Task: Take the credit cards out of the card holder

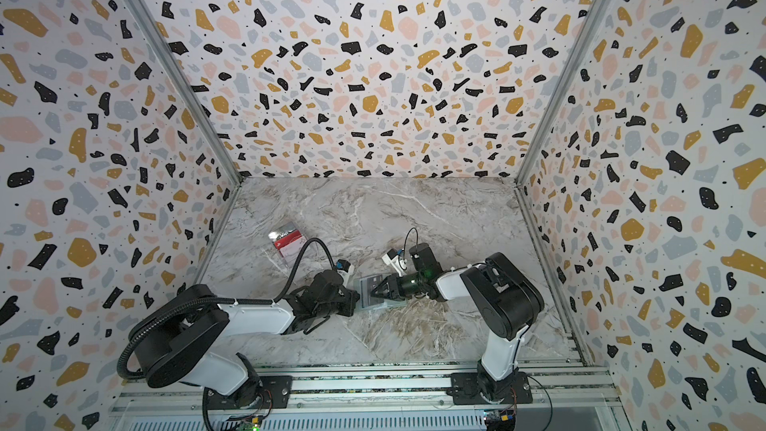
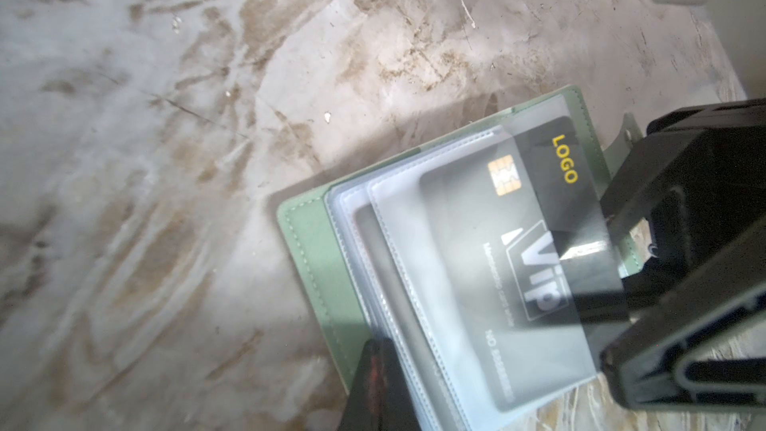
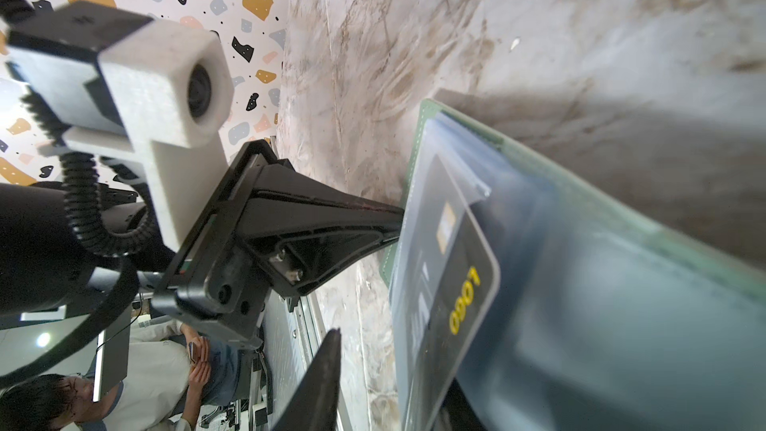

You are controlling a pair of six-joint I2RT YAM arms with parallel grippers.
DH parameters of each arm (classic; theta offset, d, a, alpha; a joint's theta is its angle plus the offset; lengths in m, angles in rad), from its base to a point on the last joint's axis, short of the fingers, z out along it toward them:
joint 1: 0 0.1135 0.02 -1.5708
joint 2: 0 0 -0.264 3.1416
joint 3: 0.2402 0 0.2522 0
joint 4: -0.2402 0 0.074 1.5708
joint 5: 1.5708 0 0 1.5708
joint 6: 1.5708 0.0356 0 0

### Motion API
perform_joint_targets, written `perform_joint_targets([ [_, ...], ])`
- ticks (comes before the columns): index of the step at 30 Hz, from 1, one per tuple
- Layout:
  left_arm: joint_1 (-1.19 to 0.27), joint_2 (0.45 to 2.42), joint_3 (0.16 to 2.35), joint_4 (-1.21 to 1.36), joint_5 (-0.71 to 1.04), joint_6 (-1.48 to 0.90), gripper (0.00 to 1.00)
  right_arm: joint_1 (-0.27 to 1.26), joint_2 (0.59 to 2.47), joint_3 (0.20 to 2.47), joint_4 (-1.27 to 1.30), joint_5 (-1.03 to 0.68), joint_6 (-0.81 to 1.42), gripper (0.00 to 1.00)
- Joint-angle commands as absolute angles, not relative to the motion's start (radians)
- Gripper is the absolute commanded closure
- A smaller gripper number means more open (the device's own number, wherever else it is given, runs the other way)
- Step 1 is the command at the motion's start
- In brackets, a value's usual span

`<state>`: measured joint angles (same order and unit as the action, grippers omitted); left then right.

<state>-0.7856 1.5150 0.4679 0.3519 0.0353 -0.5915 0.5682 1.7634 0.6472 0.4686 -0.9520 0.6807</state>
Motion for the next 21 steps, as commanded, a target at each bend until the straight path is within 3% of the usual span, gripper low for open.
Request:
perform_joint_targets([
  [1, -0.779, 1.529, 0.44, 0.302, 0.0, -0.597, 1.0, 0.56, 1.712, 0.633, 0.485, -0.962, 0.681, 0.69],
  [21, -0.779, 1.503, 0.442, 0.287, -0.009, -0.603, 1.0, 0.522, 1.666, 0.601, 0.459, -0.93, 0.661, 0.81],
])
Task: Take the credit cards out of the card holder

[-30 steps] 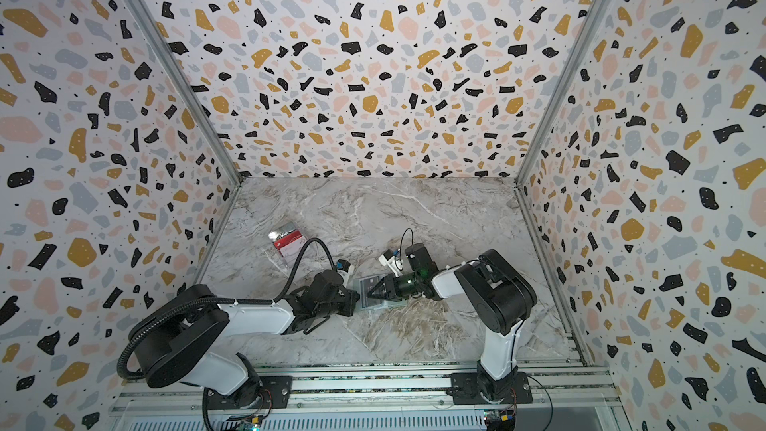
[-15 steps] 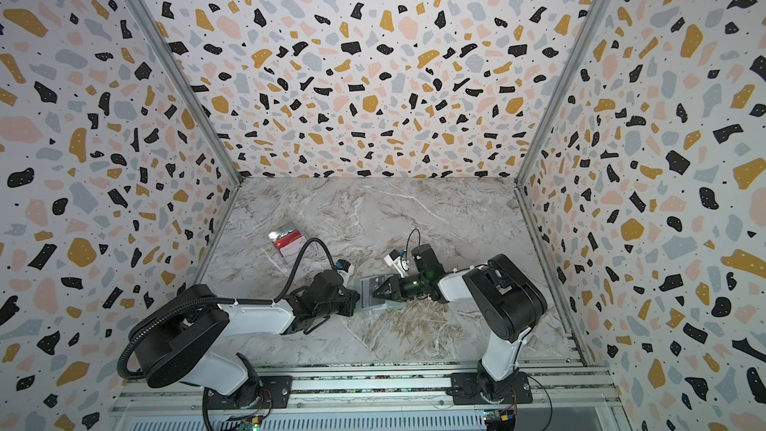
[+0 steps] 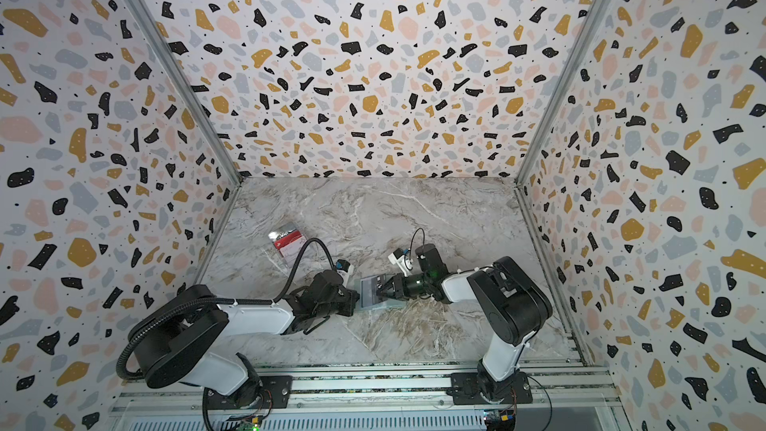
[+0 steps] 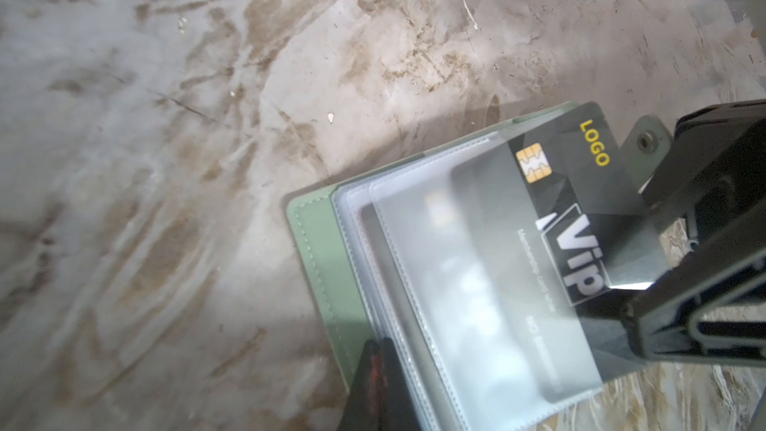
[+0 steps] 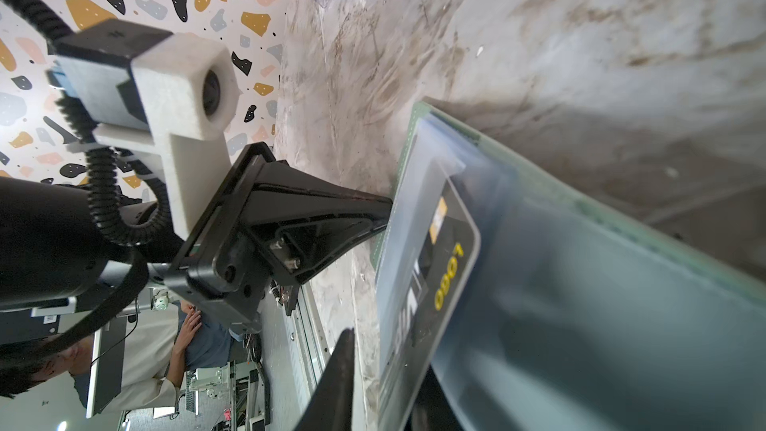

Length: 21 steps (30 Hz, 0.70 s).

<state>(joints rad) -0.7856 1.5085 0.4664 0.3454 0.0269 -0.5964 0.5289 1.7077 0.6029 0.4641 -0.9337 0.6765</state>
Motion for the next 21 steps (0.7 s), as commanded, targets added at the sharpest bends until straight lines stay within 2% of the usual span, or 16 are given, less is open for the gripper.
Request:
perform_joint_targets([
  [1, -0.779, 1.501, 0.441, 0.286, -0.01, -0.603, 1.0, 0.521, 1.664, 0.601, 0.452, -0.927, 0.658, 0.85],
  [11, -0.779, 1.481, 0.435, 0.282, -0.015, -0.606, 1.0, 0.511, 1.629, 0.602, 0.366, -0.863, 0.612, 0.98],
  [21, -0.779, 1.469, 0.446, 0.276, -0.013, -0.599, 1.0, 0.506, 1.563, 0.642, 0.175, -0.758, 0.497, 1.0],
])
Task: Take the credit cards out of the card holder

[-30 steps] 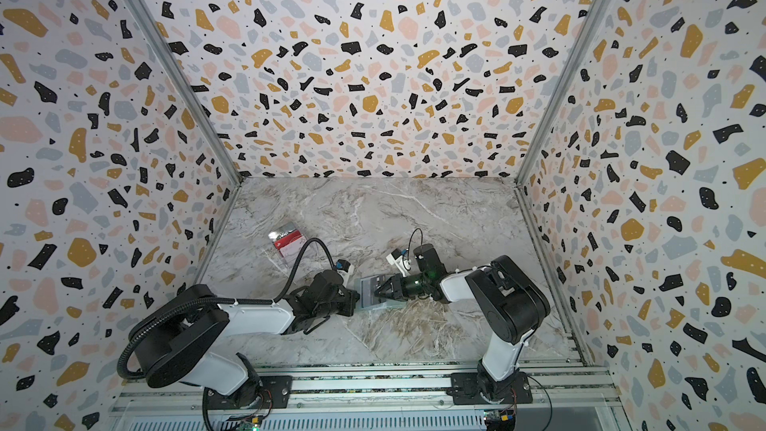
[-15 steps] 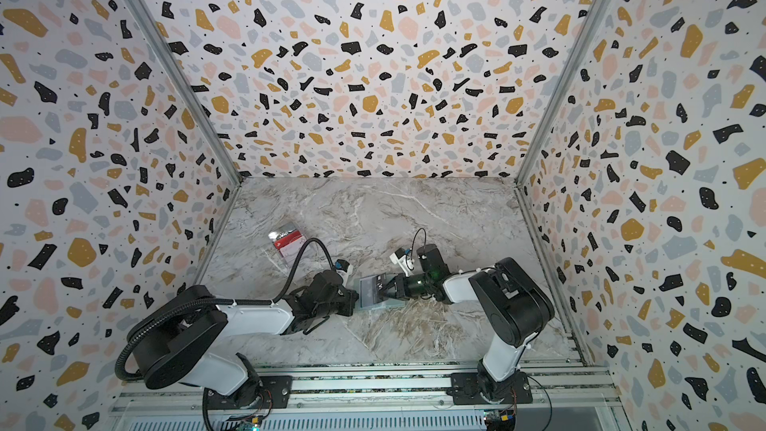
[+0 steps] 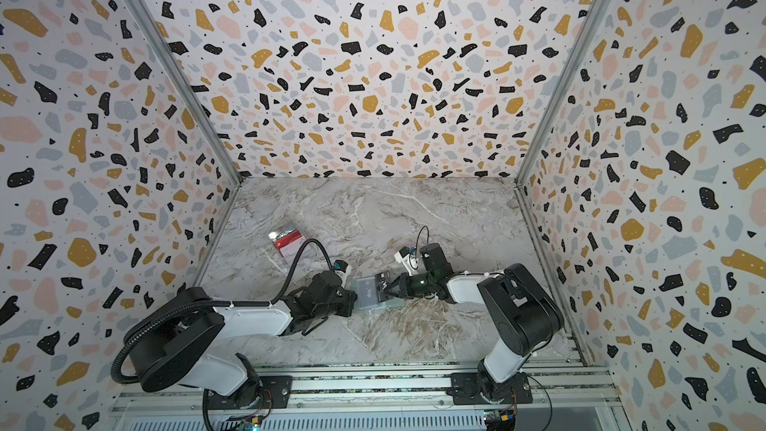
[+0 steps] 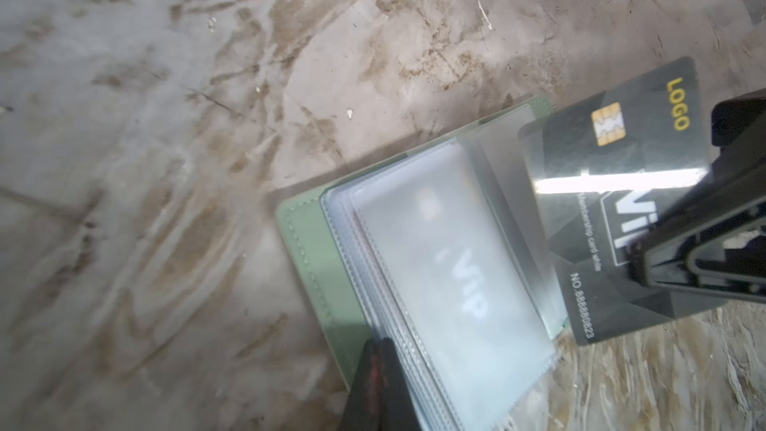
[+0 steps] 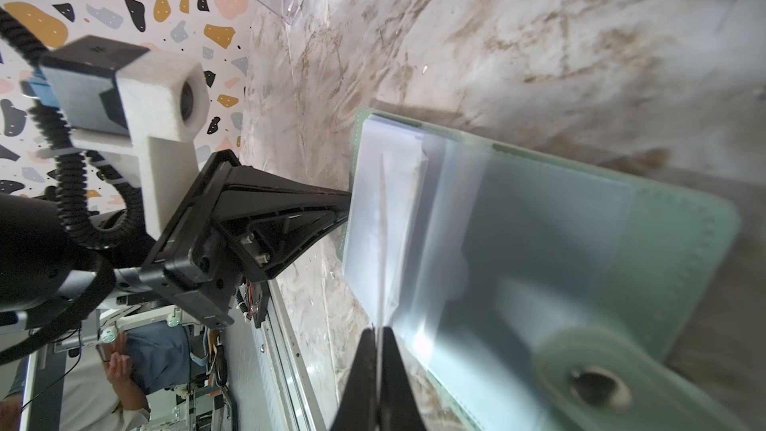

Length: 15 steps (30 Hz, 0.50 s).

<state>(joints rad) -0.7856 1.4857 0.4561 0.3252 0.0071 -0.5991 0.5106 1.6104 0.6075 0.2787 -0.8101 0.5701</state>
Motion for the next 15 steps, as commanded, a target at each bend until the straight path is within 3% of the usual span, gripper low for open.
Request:
perform_joint_targets([
  [1, -0.779, 1.463, 0.45, 0.266, -0.017, -0.594, 1.0, 0.506, 1.551, 0.645, 0.158, -0.751, 0.477, 1.0],
  [3, -0.779, 1.445, 0.458, 0.258, -0.027, -0.581, 0.99, 0.506, 1.526, 0.652, 0.127, -0.745, 0.441, 1.0],
  [10, -0.779, 1.314, 0.472, 0.172, -0.054, -0.547, 0.61, 0.505, 1.437, 0.675, 0.037, -0.761, 0.306, 1.0],
  [15, -0.768, 1.195, 0.483, 0.112, -0.027, -0.503, 0.45, 0.505, 1.363, 0.69, 0.0, -0.795, 0.242, 1.0],
])
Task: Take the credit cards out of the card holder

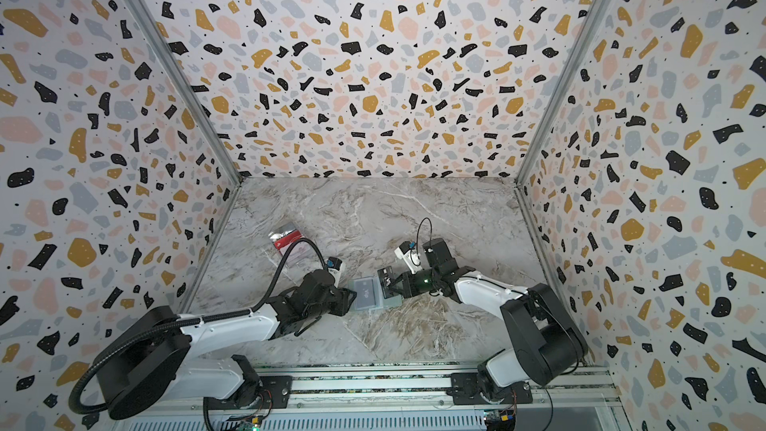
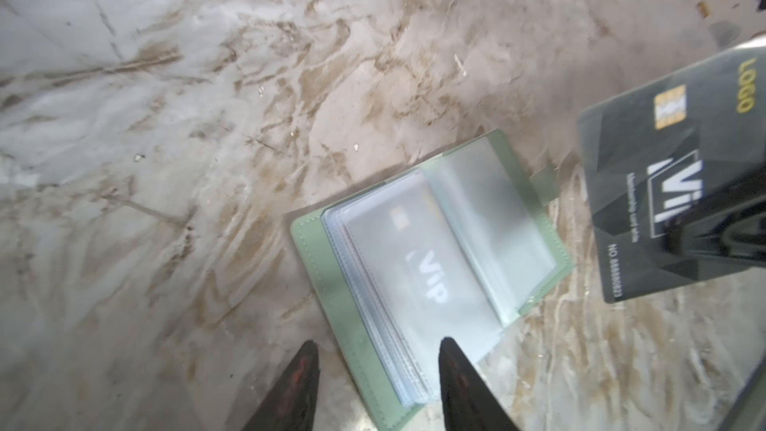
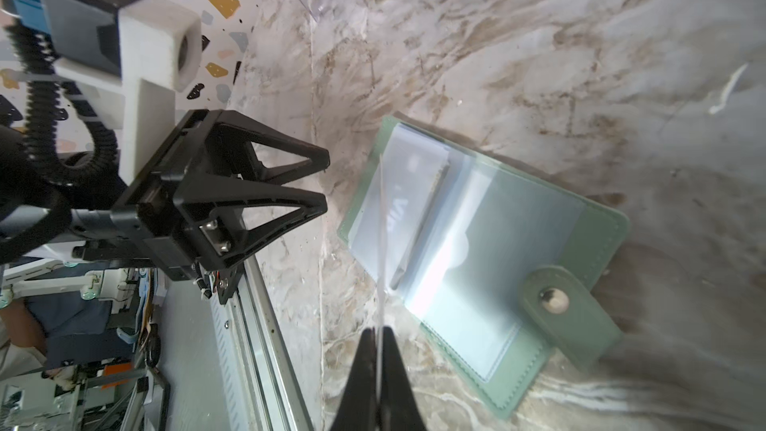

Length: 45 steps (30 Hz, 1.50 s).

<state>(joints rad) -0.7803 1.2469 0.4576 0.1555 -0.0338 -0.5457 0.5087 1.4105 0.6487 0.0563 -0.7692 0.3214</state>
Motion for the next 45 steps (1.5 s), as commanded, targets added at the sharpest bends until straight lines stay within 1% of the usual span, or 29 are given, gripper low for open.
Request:
perform_joint_targets([
  [1, -0.763, 1.168, 0.487, 0.099, -0.014, -0.496, 0.43, 0.506, 1.351, 0.693, 0.0, -0.812, 0.229, 1.0],
  [2, -0.757, 1.146, 0.489, 0.092, 0.003, -0.489, 0.4, 0.506, 1.342, 0.695, -0.002, -0.827, 0.219, 1.0],
  [5, -0.722, 1.072, 0.497, 0.078, 0.124, -0.465, 0.34, 0.506, 1.32, 0.706, 0.0, -0.889, 0.197, 1.0],
  [8, -0.69, 1.013, 0.512, 0.075, 0.296, -0.44, 0.31, 0.505, 1.299, 0.716, 0.007, -0.97, 0.176, 1.0],
  [11, -0.679, 0.954, 0.53, 0.077, 0.39, -0.428, 0.3, 0.506, 1.285, 0.721, 0.02, -1.068, 0.153, 1.0],
  [16, -0.662, 0.891, 0.556, 0.094, 0.519, -0.412, 0.3, 0.508, 1.297, 0.731, 0.032, -1.19, 0.129, 1.0],
  [20, -0.655, 0.888, 0.578, 0.1, 0.639, -0.386, 0.36, 0.527, 1.304, 0.739, 0.042, -1.25, 0.107, 1.0],
  [28, -0.652, 0.901, 0.597, 0.062, 0.659, -0.362, 0.39, 0.576, 1.318, 0.756, 0.035, -1.289, 0.059, 1.0],
  [32, -0.652, 0.906, 0.591, 0.108, 0.696, -0.39, 0.44, 0.592, 1.347, 0.769, 0.035, -1.285, 0.049, 1.0],
  [33, -0.652, 0.908, 0.588, 0.122, 0.71, -0.397, 0.47, 0.596, 1.354, 0.773, 0.036, -1.284, 0.046, 1.0],
  [34, -0.652, 0.91, 0.586, 0.132, 0.724, -0.402, 0.53, 0.6, 1.363, 0.775, 0.037, -1.283, 0.044, 1.0],
  [39, -0.651, 0.918, 0.583, 0.139, 0.767, -0.406, 0.73, 0.608, 1.379, 0.782, 0.055, -1.272, 0.048, 1.0],
  [45, -0.652, 0.919, 0.571, 0.153, 0.766, -0.422, 0.83, 0.607, 1.367, 0.778, 0.065, -1.259, 0.055, 1.0],
])
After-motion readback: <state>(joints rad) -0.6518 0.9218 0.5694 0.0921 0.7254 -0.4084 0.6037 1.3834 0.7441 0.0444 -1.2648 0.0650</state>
